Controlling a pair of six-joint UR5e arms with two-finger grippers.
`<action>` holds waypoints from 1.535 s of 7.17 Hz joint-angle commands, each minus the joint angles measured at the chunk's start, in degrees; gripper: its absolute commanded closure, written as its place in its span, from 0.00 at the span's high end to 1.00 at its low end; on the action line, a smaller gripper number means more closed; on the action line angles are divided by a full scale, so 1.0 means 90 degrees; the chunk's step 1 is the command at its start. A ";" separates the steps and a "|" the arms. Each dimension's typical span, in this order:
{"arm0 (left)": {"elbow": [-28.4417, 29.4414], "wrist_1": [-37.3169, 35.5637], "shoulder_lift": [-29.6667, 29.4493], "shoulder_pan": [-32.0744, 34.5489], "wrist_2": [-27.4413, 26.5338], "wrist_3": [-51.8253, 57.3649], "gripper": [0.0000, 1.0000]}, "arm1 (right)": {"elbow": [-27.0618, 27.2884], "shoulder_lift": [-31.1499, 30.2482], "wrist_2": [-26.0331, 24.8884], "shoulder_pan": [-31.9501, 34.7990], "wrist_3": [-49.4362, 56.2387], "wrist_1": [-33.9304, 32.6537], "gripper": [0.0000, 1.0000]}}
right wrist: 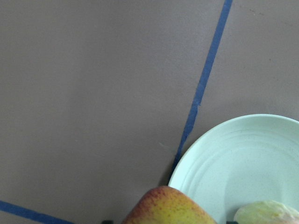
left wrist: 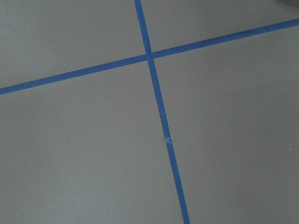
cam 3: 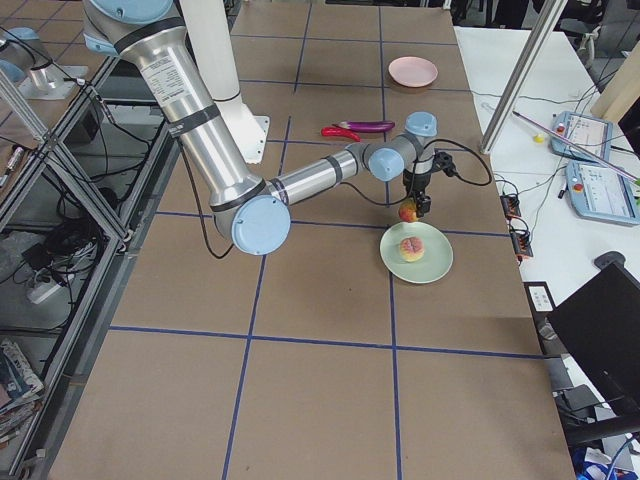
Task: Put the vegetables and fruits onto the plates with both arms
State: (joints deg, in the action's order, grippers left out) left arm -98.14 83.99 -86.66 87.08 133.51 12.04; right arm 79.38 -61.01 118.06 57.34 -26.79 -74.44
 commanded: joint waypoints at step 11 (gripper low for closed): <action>-0.0414 0.0274 -0.0378 -0.0427 0.0010 -0.0010 1.00 | 0.1283 -0.1651 0.1618 0.2502 0.2572 -0.1708 1.00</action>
State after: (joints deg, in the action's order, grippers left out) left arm -101.75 84.82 -88.27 83.56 133.39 12.08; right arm 86.81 -68.78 132.12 75.56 -9.67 -87.24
